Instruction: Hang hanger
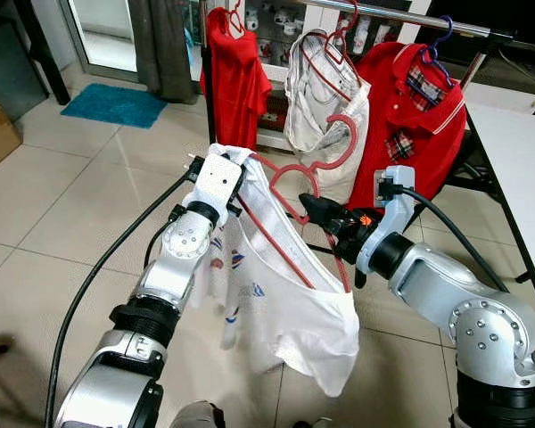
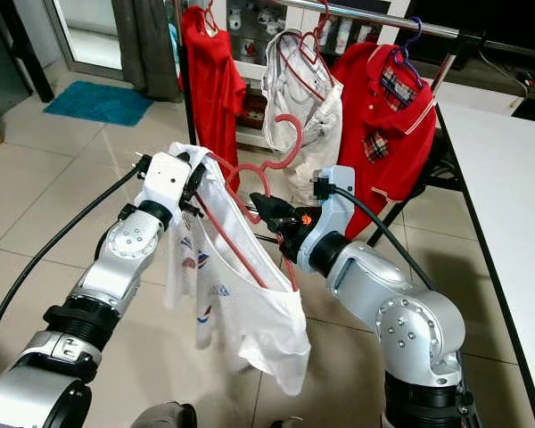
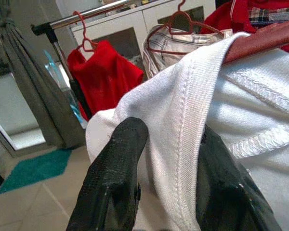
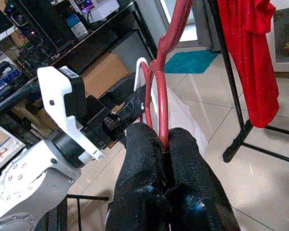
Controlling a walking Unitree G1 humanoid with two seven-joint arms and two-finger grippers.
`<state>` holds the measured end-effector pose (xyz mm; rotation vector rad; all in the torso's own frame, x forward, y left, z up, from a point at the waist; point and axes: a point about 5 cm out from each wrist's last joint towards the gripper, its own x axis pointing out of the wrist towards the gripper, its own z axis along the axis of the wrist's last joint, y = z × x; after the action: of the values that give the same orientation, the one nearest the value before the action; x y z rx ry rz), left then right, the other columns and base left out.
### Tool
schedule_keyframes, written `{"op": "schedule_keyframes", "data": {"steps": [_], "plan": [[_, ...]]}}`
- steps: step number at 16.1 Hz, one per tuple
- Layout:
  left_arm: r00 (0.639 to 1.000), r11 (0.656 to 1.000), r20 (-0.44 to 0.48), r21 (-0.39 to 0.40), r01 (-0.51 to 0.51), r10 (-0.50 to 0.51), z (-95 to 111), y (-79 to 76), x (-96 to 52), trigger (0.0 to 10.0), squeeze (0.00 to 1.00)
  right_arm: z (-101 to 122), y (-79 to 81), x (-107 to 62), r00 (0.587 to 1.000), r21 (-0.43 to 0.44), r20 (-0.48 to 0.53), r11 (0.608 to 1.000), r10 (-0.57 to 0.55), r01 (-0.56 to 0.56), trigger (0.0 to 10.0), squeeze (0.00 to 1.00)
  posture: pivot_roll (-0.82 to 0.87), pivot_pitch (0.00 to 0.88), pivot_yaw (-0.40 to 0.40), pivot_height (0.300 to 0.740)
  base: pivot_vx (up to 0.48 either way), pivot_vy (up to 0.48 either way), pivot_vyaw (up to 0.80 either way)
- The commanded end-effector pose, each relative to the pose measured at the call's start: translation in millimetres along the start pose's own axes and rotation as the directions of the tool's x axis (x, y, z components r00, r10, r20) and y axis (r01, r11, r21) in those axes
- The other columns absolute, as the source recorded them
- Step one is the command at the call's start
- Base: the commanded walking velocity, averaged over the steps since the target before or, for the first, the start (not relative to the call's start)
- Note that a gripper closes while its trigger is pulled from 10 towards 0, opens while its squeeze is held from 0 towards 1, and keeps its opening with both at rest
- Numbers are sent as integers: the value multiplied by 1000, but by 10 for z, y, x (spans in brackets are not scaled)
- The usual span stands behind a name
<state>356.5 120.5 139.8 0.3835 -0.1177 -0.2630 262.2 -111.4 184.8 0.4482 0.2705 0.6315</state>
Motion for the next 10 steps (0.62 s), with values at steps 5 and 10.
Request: {"op": "schedule_keyframes", "data": {"steps": [5,10], "plan": [[999,996,48,84,6,-10,1,11,-88,10000,0,81,17,-22,999,-23,32,1000,5,-4,10000,0,-4,62,-54,740,0,0,0],[998,996,42,-75,-42,45,-7,90,-98,10000,1000,73,14,-18,1000,-30,25,1000,7,-6,10000,0,-1,63,-57,740,0,0,0]]}}
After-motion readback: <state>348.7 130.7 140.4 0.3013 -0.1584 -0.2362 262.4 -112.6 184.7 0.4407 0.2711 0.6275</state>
